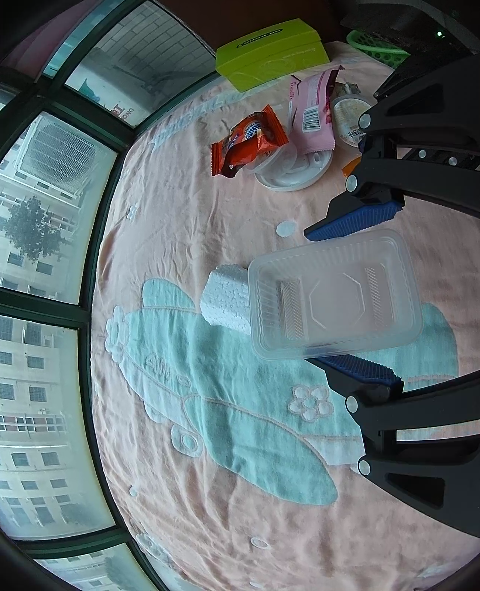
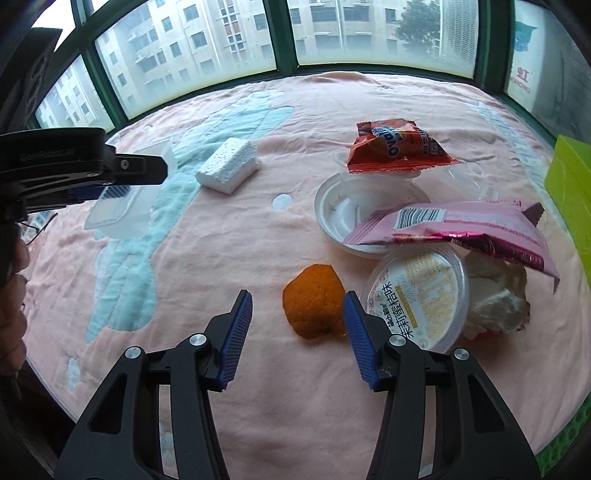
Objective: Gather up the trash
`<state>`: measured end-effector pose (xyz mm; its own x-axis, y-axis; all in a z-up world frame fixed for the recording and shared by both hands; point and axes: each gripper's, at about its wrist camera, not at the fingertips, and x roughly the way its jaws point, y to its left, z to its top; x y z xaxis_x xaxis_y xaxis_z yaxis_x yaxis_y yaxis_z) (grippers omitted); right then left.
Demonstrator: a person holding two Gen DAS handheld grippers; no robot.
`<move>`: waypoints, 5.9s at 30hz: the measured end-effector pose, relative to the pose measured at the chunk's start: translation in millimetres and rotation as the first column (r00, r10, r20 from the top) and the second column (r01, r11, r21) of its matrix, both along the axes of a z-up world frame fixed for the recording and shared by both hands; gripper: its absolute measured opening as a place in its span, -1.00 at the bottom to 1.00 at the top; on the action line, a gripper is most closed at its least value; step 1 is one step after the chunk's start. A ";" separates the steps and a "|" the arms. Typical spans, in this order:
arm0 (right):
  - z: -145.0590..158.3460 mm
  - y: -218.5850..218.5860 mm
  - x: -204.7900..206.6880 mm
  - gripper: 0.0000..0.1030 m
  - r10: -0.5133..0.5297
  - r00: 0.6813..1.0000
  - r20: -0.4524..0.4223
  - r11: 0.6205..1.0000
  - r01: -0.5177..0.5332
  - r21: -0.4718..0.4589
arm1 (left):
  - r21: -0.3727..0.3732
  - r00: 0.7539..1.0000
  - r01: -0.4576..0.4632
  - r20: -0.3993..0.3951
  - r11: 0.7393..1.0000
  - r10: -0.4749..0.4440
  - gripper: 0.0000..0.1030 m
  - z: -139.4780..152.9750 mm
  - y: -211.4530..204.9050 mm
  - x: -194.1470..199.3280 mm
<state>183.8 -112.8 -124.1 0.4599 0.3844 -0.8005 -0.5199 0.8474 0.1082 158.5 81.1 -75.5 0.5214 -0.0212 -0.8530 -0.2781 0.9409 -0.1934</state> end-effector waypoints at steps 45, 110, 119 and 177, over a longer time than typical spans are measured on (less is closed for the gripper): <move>14.5 -46.4 -39.4 -0.33 -0.067 0.997 -0.030 0.987 0.071 0.142 | -0.002 0.998 0.058 0.014 0.998 -0.058 0.12 8.8 -31.8 -3.4; 78.1 -239.1 -106.1 -0.34 -0.499 0.858 0.123 0.865 0.484 0.131 | -0.027 0.871 0.486 0.090 0.873 -0.482 0.12 53.5 -234.2 -2.7; 75.3 -336.8 -125.7 -0.33 -0.676 0.727 0.118 0.737 0.669 0.101 | -0.025 0.771 0.633 0.111 0.774 -0.627 0.12 66.5 -330.1 -7.9; 77.0 -326.9 -153.8 0.27 -0.687 0.712 0.150 0.727 0.670 0.149 | 0.061 0.700 0.703 0.119 0.709 -0.704 0.53 58.5 -343.9 -39.4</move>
